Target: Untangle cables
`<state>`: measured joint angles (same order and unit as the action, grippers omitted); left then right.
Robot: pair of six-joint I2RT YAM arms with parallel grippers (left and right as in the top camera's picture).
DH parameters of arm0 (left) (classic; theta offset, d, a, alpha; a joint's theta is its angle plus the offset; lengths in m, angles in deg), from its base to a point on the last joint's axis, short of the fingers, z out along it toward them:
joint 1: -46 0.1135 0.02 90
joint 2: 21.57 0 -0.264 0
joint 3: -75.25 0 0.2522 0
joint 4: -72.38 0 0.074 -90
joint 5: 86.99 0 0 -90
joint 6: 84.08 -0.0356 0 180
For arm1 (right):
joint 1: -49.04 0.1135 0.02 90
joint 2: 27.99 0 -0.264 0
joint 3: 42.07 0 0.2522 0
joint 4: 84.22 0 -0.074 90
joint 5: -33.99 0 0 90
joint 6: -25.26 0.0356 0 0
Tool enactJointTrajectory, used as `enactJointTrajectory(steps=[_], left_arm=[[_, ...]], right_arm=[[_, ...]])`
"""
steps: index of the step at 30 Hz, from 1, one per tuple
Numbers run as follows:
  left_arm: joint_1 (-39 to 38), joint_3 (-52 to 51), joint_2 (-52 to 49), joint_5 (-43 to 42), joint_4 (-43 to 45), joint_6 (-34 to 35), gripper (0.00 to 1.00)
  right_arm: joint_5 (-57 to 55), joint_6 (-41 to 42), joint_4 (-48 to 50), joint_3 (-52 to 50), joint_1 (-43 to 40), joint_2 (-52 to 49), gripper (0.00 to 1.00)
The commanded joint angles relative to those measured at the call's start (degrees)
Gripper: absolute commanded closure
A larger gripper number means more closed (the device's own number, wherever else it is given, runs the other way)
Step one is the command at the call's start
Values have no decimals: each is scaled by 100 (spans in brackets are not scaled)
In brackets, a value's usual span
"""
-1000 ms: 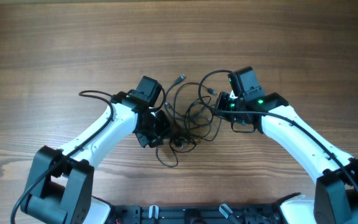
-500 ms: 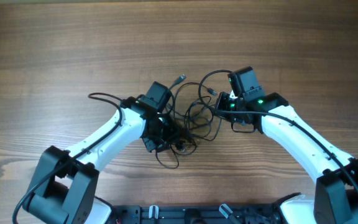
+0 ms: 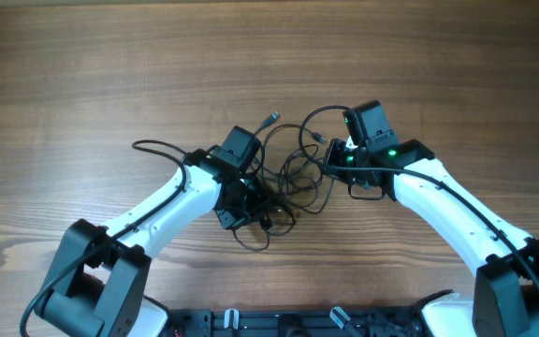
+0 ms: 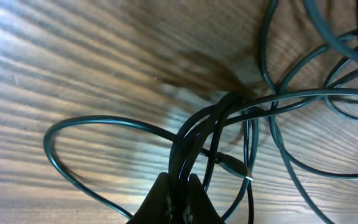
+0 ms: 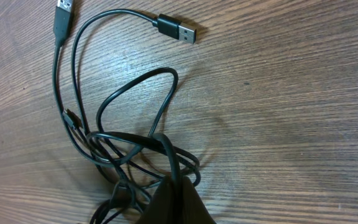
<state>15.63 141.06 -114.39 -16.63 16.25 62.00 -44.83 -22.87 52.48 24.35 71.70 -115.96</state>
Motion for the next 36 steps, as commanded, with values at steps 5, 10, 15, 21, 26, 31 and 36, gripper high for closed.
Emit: enactJointTrajectory(steps=[5,10,15,21,26,31,36], left_arm=[[680,262,313,90,125,-1016,96],[1513,649,896,-420,125,-2114,96],[2310,699,1384,-857,33,-2728,96],[2719,695,1512,-1353,-293,-2896,96],[2474,695,1512,-1419,-286,-3224,96],[2306,695,1508,-1416,-291,-3340,96],[2253,693,1504,-1421,-293,-3338,96]], right_arm=[[-57,-76,-162,15,-17,-76,96],[-807,1060,-870,15,-17,-76,96],[-1014,1408,-1167,15,-20,-76,96],[-501,964,-708,15,-17,-76,94],[1674,-702,503,15,-17,-76,73],[2535,-883,1161,15,-17,-76,57],[2927,-846,1506,15,0,-76,37]])
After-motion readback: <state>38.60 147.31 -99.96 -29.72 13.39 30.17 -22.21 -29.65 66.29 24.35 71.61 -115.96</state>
